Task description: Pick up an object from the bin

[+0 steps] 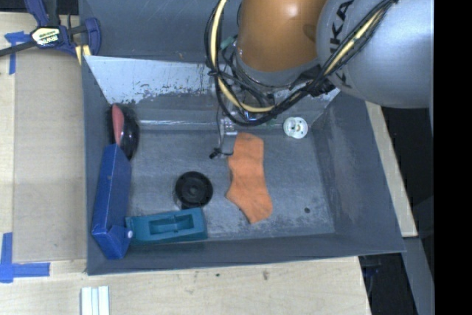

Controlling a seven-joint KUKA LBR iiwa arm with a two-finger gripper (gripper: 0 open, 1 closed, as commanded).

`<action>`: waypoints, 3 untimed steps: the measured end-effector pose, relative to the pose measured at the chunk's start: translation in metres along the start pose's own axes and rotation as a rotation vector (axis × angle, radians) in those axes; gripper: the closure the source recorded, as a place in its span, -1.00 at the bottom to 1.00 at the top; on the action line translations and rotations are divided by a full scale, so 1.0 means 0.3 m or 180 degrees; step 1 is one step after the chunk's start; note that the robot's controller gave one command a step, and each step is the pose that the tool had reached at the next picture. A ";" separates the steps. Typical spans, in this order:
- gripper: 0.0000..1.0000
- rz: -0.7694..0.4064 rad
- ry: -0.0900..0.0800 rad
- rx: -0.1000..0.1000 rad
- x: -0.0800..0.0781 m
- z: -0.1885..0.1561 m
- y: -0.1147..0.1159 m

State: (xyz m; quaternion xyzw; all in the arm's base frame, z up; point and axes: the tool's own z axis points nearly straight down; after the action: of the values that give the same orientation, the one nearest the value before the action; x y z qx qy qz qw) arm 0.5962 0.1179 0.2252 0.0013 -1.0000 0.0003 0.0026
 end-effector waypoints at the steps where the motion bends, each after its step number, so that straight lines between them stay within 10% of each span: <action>1: -1.00 0.0009 -0.0028 -0.0004 -0.005 -0.018 -0.002; 3: -1.00 -0.0307 -0.0006 0.0000 0.082 0.295 0.000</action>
Offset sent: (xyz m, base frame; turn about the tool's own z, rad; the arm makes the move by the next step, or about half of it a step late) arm -0.0361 0.0038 -0.1552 -0.1798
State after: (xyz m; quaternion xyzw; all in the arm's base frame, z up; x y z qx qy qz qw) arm 0.5712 0.1176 0.1367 0.0495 -0.9988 0.0002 0.0017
